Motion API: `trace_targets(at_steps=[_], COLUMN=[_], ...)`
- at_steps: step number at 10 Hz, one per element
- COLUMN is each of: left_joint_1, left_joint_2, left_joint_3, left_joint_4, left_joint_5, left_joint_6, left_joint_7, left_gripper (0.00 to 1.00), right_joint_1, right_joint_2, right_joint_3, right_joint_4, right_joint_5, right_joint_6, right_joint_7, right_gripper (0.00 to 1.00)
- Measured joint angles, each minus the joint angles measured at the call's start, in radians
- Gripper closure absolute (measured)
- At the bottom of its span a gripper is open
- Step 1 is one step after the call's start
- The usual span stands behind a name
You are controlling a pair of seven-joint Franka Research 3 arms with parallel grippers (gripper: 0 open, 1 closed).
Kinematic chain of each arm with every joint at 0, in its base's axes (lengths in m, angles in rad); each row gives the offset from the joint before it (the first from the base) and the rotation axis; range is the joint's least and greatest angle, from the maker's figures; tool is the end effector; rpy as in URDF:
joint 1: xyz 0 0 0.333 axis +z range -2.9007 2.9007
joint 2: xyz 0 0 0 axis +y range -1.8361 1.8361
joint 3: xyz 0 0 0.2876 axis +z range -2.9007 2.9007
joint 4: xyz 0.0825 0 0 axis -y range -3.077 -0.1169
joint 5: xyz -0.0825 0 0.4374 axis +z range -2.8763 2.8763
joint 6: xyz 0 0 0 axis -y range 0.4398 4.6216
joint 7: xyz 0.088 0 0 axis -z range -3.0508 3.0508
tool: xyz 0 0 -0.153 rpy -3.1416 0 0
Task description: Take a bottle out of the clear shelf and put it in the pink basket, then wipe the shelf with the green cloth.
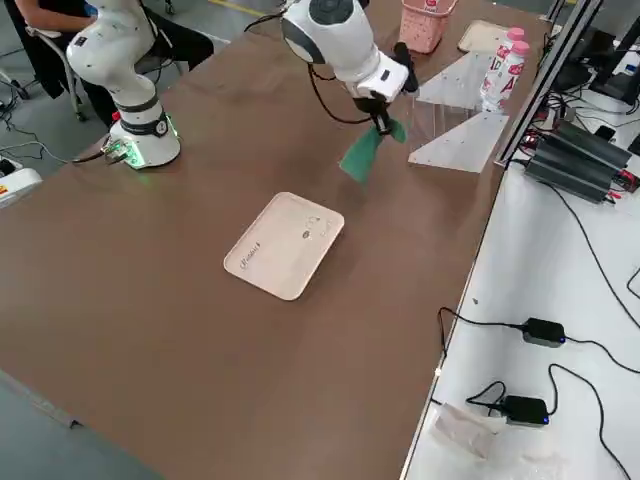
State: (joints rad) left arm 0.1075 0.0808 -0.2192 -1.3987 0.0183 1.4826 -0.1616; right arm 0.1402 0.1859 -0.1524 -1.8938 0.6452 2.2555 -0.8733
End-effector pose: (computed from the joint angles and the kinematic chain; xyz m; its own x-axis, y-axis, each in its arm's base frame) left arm 0.6185 -0.0616 0.5834 0.9986 0.0523 0.0051 0.0523 -0.9986 0.0002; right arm 0.6763 0.0314 0.3355 0.8199 0.3726 0.4347 0.5117 -0.8174 -0.2646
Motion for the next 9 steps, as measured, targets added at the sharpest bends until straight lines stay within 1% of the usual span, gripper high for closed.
trace_targets(at_steps=[2,5,7,8,9], left_joint_1=[0.002,0.006,0.007,0.007,0.006], left_joint_2=[0.000,0.000,0.000,0.000,-0.002], left_joint_3=[0.000,0.002,0.003,0.002,0.001], left_joint_4=[0.000,0.000,0.000,0.000,0.000], left_joint_5=[-0.007,-0.007,-0.007,-0.008,-0.008], left_joint_6=[-0.001,-0.001,-0.001,-0.001,-0.001], left_joint_7=[-0.001,0.000,0.000,0.000,0.000], left_gripper=[0.00,0.00,0.00,0.00,0.00], right_joint_1=[-0.108,-0.306,-0.385,-0.415,-0.446], right_joint_2=[-0.027,-0.028,-0.019,-0.002,0.034], right_joint_3=[-0.005,-0.006,-0.006,-0.004,-0.004], right_joint_4=[-0.027,-0.042,-0.052,-0.063,-0.069], right_joint_5=[-0.001,0.024,0.131,0.166,0.179], right_joint_6=[-0.133,-0.303,-0.393,-0.408,-0.409], right_joint_7=[0.063,0.065,0.044,0.000,-0.074], right_gripper=[0.95,0.95,0.95,0.95,0.95])
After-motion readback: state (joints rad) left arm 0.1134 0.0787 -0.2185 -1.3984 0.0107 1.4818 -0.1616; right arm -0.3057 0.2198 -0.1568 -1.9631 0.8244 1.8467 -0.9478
